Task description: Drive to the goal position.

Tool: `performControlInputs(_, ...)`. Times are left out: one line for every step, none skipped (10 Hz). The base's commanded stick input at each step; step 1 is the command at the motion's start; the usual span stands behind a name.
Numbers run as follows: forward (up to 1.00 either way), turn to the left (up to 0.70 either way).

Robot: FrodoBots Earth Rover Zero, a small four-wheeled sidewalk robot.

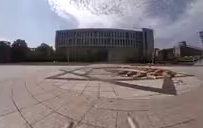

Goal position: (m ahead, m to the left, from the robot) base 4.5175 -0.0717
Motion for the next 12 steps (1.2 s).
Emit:
performControlInputs(0.7,0.0)
performControlInputs(0.7,0.0)
performControlInputs(0.7,0.0)
performControlInputs(0.7,0.0)
performControlInputs(0.7,0.0)
performControlInputs(0.7,0.0)
performControlInputs(0.7,0.0)
performControlInputs(0.7,0.0)
performControlInputs(0.7,0.0)
performControlInputs(0.7,0.0)
performControlInputs(0.7,0.0)
performControlInputs(0.7,0.0)
